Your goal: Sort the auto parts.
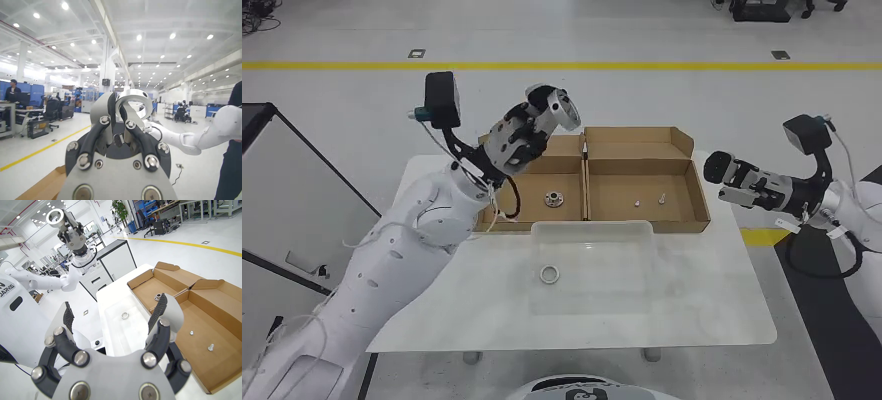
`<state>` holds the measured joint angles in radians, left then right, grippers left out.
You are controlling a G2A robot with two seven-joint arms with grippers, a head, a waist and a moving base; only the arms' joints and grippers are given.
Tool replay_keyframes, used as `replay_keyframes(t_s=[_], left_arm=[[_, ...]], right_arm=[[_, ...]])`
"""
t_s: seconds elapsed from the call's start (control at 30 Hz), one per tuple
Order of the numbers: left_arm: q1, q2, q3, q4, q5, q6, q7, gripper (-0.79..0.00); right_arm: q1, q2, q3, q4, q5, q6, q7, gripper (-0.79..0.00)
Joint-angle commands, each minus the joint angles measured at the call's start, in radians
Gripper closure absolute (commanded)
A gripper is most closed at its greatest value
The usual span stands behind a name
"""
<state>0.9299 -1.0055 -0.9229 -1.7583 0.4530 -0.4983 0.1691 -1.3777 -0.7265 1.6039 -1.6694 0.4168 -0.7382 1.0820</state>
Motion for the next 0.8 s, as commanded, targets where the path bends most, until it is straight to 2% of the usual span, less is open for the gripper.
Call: replay_keyframes(t_s=[0.0, 0.13, 0.27, 0.33, 0.53, 0.77], left_arm=[[-0.056, -0.003, 0.004, 0.037, 0.034, 0.071, -0.155, 0.0], [-0.086, -0.002, -0.006, 0.071, 0.053, 0.121, -0.337, 0.0], [-0.067, 0.002, -0.009, 0.075, 0.106, 0.151, -0.453, 0.0], [-0.062, 0.005, -0.002, 0.08, 0.191, 0.151, -0.503, 0.0], [-0.072, 0.001, 0.056, 0.124, 0.378, 0.135, -0.652, 0.0], [-0.16, -0.033, 0.153, 0.229, 0.475, 0.093, -0.783, 0.0]], right_arm=[[0.0, 0.0, 0.0, 0.0, 0.0, 0.0, 0.0, -0.785], [0.0, 0.0, 0.0, 0.0, 0.0, 0.0, 0.0, -0.785], [0.0, 0.0, 0.0, 0.0, 0.0, 0.0, 0.0, -0.785], [0.0, 0.0, 0.0, 0.0, 0.0, 0.0, 0.0, -0.785], [0.0, 0.0, 0.0, 0.0, 0.0, 0.0, 0.0, -0.785], [0.0, 0.0, 0.0, 0.0, 0.0, 0.0, 0.0, -0.785]])
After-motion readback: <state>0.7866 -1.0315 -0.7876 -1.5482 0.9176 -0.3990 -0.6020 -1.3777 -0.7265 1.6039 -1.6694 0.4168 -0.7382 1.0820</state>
